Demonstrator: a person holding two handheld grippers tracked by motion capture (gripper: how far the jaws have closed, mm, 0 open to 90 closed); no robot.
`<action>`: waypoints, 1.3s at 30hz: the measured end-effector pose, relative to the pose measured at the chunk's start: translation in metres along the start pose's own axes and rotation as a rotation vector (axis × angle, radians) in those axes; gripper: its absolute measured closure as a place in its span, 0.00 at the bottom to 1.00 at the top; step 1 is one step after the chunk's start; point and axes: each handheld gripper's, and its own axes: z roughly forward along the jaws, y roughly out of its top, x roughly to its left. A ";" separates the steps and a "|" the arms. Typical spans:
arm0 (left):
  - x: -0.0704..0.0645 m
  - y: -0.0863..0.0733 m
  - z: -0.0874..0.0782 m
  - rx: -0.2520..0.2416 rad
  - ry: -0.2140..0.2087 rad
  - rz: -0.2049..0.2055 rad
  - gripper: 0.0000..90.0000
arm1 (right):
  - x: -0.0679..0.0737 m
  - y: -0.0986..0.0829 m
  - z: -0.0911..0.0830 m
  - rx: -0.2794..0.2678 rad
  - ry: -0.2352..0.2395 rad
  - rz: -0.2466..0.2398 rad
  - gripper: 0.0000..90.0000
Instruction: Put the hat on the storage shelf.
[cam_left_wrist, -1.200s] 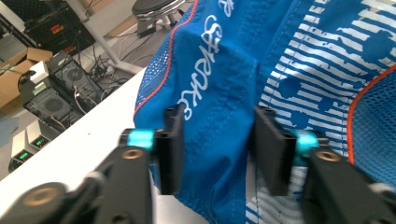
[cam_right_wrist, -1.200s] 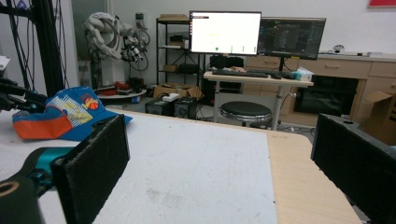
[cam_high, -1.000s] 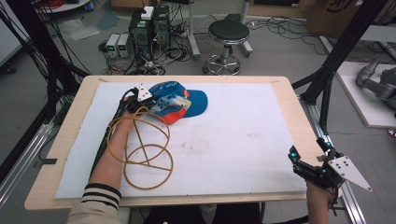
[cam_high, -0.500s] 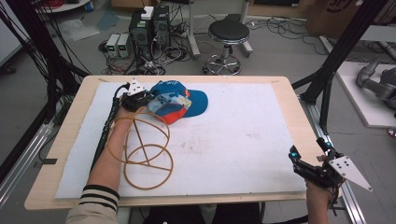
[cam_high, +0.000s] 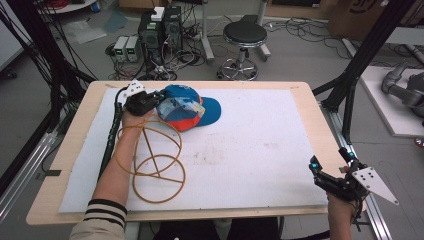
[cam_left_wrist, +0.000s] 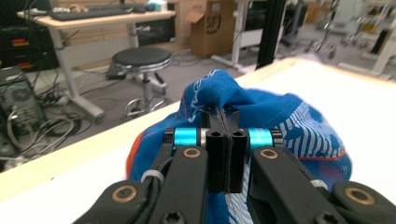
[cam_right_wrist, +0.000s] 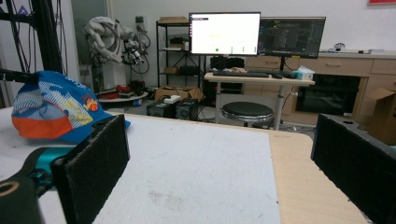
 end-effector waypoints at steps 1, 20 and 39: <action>0.000 0.002 -0.001 -0.013 -0.004 -0.007 1.00 | 0.000 0.000 0.000 0.000 0.000 -0.001 0.05; 0.000 0.031 -0.026 -0.161 -0.034 -0.068 1.00 | 0.001 -0.001 0.003 0.002 0.007 -0.002 0.05; -0.010 0.081 -0.053 -0.205 -0.020 -0.007 1.00 | 0.003 -0.001 0.005 0.004 0.014 -0.005 0.05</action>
